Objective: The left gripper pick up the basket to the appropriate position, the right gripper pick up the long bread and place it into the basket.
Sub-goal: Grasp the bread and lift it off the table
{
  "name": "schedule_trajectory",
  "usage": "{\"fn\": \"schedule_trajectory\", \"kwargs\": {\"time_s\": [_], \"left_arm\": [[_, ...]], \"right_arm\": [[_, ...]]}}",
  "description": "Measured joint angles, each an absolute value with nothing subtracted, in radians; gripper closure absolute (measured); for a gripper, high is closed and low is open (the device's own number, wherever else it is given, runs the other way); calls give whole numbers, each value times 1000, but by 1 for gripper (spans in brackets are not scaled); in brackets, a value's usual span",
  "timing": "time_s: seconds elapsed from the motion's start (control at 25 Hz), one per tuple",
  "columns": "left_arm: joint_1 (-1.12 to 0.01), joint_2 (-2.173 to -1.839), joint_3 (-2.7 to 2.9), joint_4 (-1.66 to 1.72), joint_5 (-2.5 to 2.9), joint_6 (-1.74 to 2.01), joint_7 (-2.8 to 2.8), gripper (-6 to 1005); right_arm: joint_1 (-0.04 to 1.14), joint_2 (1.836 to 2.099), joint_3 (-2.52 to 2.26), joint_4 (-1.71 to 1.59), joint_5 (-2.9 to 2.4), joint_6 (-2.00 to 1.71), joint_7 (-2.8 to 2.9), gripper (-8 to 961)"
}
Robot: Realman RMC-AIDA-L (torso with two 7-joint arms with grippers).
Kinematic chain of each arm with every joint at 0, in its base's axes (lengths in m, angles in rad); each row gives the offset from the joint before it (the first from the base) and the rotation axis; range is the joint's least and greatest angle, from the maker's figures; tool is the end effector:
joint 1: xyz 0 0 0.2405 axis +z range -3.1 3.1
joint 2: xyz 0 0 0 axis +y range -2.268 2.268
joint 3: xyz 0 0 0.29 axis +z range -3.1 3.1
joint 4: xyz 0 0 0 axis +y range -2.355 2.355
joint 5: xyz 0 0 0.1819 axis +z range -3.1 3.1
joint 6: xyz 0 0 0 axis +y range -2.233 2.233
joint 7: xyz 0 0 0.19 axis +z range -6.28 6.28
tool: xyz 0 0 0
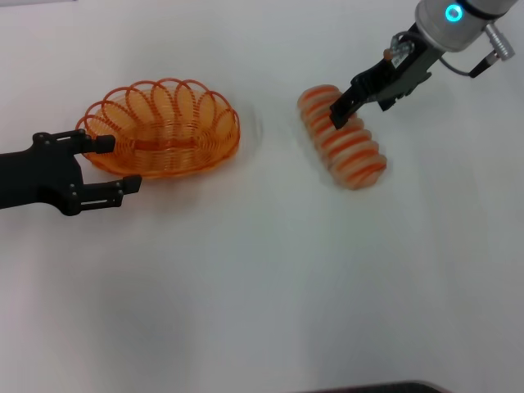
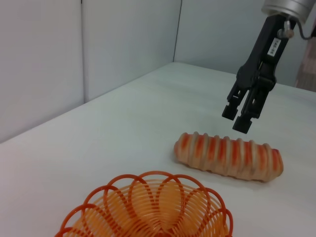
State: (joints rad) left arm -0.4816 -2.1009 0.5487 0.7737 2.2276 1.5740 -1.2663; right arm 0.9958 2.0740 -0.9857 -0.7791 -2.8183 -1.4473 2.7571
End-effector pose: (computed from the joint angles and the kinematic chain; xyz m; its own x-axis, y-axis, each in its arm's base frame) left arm -0.2944 0.3244 -0.0482 0.8872 0.2914 0.3577 0.3968 -0.8775 -0.2695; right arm 0.2173 0.4223 -0.0659 0.4305 -0.8990 0.0808 -0.7735 -0.4136 -0.4802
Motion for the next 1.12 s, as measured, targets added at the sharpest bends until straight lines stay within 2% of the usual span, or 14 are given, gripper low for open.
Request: {"fn": "schedule_trajectory", "kwargs": {"time_s": [0.6, 0.88, 0.96, 1.12], "left_arm": [[-490, -2102, 570, 773, 2227, 1573, -1265, 237], [-489, -2106, 572, 773, 2227, 1559, -1265, 237], [-489, -2106, 572, 773, 2227, 1559, -1265, 237], [-484, -2108, 572, 773, 2227, 1552, -1258, 237]], "right_arm": [[1037, 2080, -1046, -644, -2827, -1374, 2769, 41], [1040, 2080, -1050, -636, -2827, -1370, 2764, 194], [1040, 2080, -1050, -635, -2827, -1370, 2763, 434], [1035, 2080, -1050, -637, -2827, -1370, 2761, 502]]}}
